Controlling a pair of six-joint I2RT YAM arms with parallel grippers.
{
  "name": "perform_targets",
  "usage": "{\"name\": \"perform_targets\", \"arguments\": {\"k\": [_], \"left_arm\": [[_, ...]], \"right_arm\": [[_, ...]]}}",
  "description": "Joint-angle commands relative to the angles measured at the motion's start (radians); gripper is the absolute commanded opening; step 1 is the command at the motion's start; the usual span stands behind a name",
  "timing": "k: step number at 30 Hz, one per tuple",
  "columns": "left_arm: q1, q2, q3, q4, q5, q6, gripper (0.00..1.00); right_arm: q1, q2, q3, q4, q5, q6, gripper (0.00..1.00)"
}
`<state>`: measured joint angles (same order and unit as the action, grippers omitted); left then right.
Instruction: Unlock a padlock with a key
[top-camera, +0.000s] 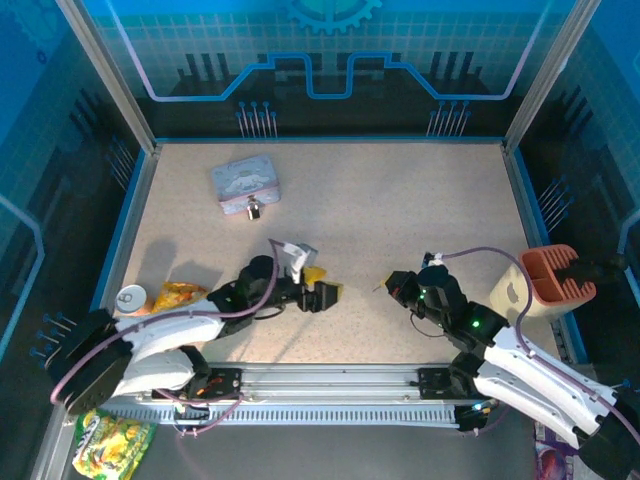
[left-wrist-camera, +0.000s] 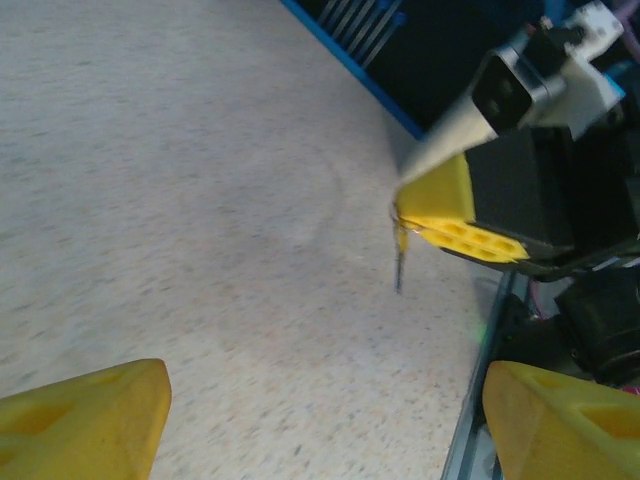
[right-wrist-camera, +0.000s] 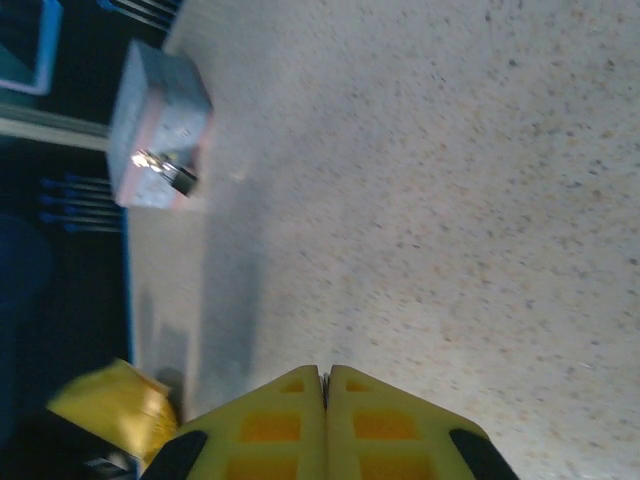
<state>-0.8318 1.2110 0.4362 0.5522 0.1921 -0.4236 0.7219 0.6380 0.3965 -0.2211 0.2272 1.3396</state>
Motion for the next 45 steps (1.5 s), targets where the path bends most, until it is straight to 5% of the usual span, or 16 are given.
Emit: {"name": "perform_targets", "arguments": {"k": [1, 7, 14, 18, 26, 32, 40, 45], "left_arm": [[-0.066, 0.104, 0.063, 0.271, -0.092, -0.020, 0.78], [-0.098, 0.263, 0.118, 0.442, -0.210, -0.065, 0.74], [-0.130, 0.393, 0.208, 0.514, -0.189, -0.055, 0.65], [-0.134, 0.452, 0.208, 0.612, -0.154, -0.042, 0.51], [-0.143, 0.528, 0.182, 0.799, -0.131, 0.006, 0.47], [-0.156, 0.532, 0.173, 0.801, -0.145, 0.102, 0.34], [-0.158, 0.534, 0.168, 0.783, -0.192, 0.156, 0.35], [-0.159, 0.536, 0.181, 0.754, -0.177, 0.184, 0.23]], "right_arm": [[0.031, -0.038, -0.008, 0.112, 0.094, 0.144, 0.00], [0.038, -0.028, 0.006, 0.146, 0.145, 0.213, 0.00], [0.041, -0.031, 0.006, 0.182, 0.148, 0.286, 0.00], [0.039, -0.050, 0.025, 0.169, 0.163, 0.291, 0.00], [0.019, -0.070, 0.053, 0.153, 0.167, 0.290, 0.00], [0.002, -0.055, 0.069, 0.158, 0.163, 0.293, 0.00], [-0.011, -0.032, 0.095, 0.181, 0.143, 0.290, 0.00], [-0.011, -0.024, 0.086, 0.202, 0.133, 0.302, 0.00]]}}
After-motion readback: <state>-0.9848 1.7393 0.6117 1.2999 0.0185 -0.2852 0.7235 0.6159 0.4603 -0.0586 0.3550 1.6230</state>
